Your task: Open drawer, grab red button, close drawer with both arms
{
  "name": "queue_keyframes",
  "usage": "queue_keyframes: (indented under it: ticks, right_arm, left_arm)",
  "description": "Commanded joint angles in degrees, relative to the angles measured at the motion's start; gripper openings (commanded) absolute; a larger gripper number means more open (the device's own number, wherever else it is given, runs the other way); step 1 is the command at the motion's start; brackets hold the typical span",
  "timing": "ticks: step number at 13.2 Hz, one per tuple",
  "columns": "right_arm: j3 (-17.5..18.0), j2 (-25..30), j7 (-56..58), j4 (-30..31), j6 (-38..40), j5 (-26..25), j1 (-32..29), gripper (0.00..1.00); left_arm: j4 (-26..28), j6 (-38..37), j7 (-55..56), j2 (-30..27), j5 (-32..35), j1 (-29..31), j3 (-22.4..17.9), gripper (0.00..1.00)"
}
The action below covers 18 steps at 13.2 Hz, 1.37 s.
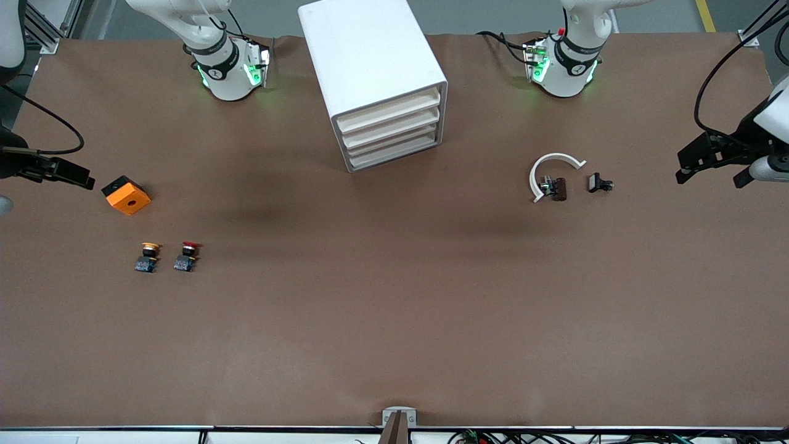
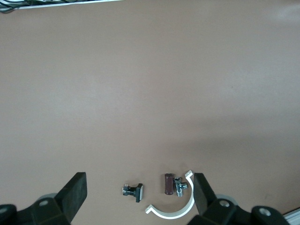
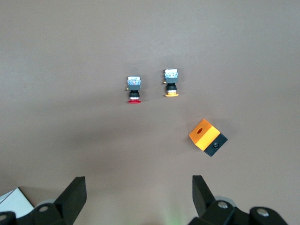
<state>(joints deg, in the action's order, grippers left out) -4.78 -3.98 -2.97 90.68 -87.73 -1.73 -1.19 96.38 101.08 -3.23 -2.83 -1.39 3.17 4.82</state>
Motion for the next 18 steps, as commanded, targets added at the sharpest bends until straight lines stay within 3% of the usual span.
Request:
queue_keyframes:
  ticks: [1,5,11,18]
  right_arm:
    - [0.9,0.6,0.5,0.9,-0.3,-0.9,-0.8,1.0]
    - [1.3,0.6,0.5,-0.1,0.0,-1.1,-0.5,1.0]
    - [1.4,0.6,-0.4,-7.2,4.0,-2.0,0.1,1.0]
    - [1.6,3.9,-0.7,-6.9,7.2,-1.7,0.8,1.0]
  left_arm:
    - [-0.5,-0.4,1.5,-0.3,-0.2,-5.1,-5.0,1.0]
    - [-2.0,-2.7,2.7,-1.0,-0.2,-4.8,-4.6,1.0]
    - [-5.3,-8.0,2.2,-0.8,0.1,-4.5,-4.3,1.0]
    - [-5.6,-9.5,2.5,-0.6,0.1,-4.6,-4.2,1.0]
